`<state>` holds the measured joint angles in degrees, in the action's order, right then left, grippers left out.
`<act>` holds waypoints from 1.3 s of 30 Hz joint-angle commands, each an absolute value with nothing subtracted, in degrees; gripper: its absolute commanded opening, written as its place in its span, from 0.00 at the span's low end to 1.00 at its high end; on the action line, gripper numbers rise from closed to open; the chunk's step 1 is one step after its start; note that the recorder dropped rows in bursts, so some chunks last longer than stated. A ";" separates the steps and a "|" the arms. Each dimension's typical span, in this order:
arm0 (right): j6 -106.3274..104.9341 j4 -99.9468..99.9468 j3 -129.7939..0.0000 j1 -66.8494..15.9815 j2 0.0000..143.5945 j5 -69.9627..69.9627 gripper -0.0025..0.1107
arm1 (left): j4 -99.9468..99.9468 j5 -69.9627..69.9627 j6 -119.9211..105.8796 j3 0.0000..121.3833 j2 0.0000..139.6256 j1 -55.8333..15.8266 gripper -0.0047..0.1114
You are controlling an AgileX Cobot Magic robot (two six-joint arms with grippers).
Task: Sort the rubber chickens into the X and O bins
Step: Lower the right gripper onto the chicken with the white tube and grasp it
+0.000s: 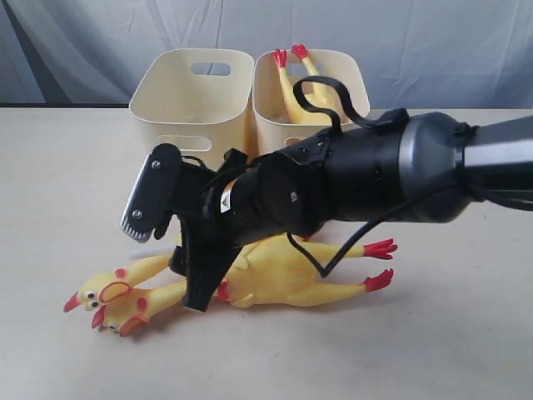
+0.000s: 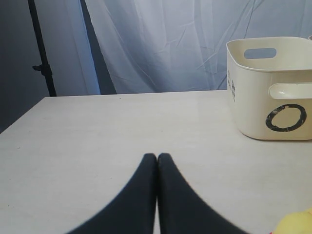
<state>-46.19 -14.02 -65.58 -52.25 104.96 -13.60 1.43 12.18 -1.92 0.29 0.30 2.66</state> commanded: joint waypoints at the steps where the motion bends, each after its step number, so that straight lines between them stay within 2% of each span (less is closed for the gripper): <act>1: -37.98 -13.11 -65.44 -51.44 105.70 -9.75 0.56 | 1.61 11.69 -1.72 0.00 0.00 2.37 0.04; 14: -33.80 -13.49 -65.44 -48.03 107.14 -10.32 0.56 | 1.61 11.69 -1.72 0.00 0.00 2.37 0.04; 18: -33.80 -13.49 -65.44 -48.03 108.26 -12.49 0.68 | 1.61 11.69 -1.72 0.00 0.00 2.37 0.04; 27: -32.28 -13.49 -65.44 -48.03 109.96 -11.01 0.68 | 1.61 11.83 -1.72 0.00 0.00 2.37 0.04; 33: -29.90 -13.62 -65.44 -48.03 111.54 -10.16 0.66 | 1.61 11.83 -1.72 0.00 0.00 2.37 0.04; 37: -29.89 -13.62 -65.44 -48.03 111.54 -10.12 0.59 | 1.61 11.83 -1.72 0.00 0.00 2.37 0.04; 39: -29.89 -13.62 -65.44 -48.03 111.54 -10.12 0.52 | 1.61 11.83 -1.72 0.00 0.00 2.37 0.04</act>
<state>-30.10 -13.68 -65.58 -48.36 111.45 -10.70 1.43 12.18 -1.92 0.29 0.30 2.66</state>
